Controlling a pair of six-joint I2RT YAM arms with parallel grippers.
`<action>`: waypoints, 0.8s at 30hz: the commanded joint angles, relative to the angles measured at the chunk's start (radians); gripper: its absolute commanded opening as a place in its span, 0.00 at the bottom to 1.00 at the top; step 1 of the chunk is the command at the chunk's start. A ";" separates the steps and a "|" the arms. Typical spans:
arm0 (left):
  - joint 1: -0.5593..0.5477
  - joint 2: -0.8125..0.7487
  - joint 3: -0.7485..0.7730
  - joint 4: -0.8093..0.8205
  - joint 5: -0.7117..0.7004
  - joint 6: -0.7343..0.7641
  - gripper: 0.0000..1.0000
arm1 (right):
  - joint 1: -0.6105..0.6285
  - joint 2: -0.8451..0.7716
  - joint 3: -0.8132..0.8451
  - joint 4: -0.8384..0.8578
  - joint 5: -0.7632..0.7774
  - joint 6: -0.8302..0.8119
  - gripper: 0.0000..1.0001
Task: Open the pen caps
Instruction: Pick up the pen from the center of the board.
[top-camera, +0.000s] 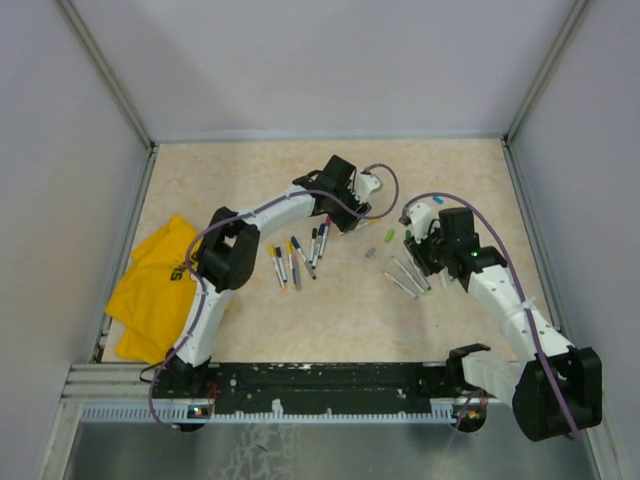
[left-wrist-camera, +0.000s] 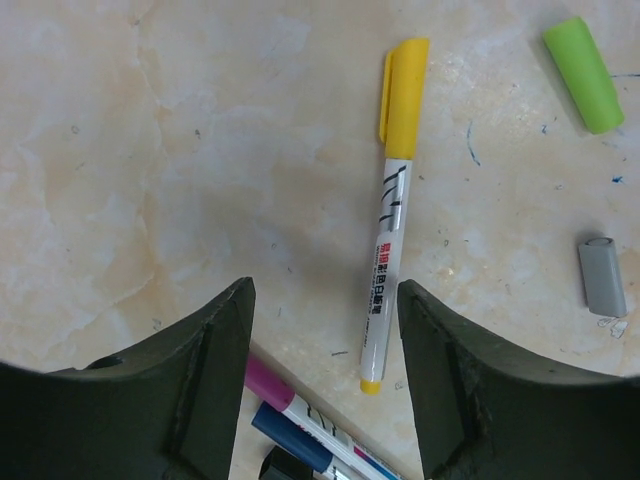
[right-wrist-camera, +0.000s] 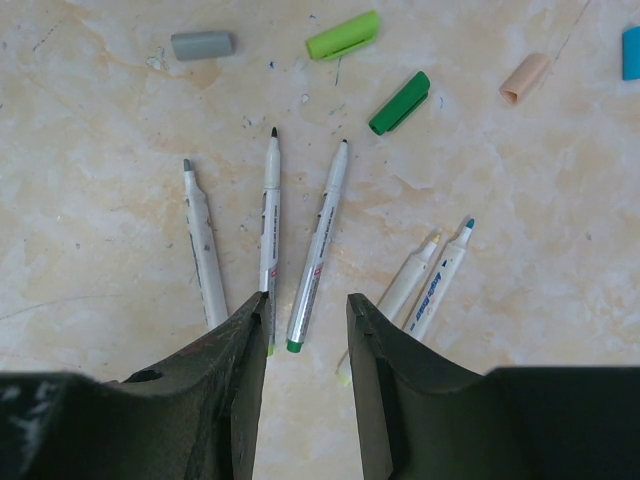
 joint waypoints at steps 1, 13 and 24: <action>0.005 0.034 0.055 -0.053 0.063 0.033 0.63 | -0.010 -0.010 0.031 0.018 -0.007 -0.008 0.37; 0.005 0.098 0.146 -0.139 0.106 0.058 0.40 | -0.010 -0.010 0.031 0.018 -0.006 -0.008 0.37; 0.004 0.134 0.187 -0.205 0.116 0.093 0.33 | -0.011 -0.015 0.031 0.018 -0.003 -0.008 0.37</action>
